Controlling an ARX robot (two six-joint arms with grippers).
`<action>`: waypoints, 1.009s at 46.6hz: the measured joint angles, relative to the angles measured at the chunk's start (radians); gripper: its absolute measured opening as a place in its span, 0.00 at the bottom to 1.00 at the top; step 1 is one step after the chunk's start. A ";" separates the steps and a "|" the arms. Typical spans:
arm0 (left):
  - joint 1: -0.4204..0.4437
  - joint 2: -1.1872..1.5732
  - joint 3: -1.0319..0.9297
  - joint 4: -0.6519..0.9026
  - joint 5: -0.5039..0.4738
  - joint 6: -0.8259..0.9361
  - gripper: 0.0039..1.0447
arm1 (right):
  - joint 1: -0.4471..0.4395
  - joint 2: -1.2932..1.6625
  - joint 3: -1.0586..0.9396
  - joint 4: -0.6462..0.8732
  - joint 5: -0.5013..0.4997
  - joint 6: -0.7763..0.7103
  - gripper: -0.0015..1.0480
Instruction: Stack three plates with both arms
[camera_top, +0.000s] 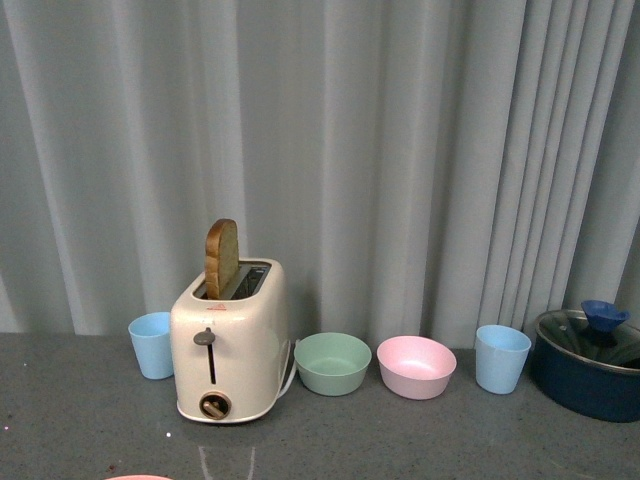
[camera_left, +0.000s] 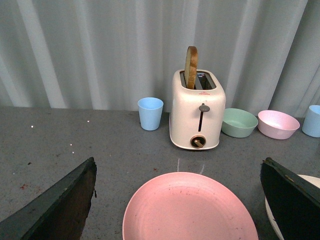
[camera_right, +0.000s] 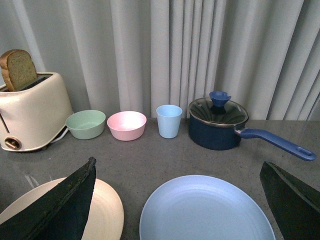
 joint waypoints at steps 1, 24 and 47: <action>0.000 0.000 0.000 0.000 0.000 0.000 0.94 | 0.000 0.000 0.000 0.000 0.000 0.000 0.93; 0.000 0.000 0.000 0.000 0.000 0.000 0.94 | 0.000 0.000 0.000 0.000 0.000 0.000 0.93; 0.000 0.000 0.000 0.000 0.000 0.000 0.94 | 0.000 0.000 0.000 0.000 0.000 0.000 0.93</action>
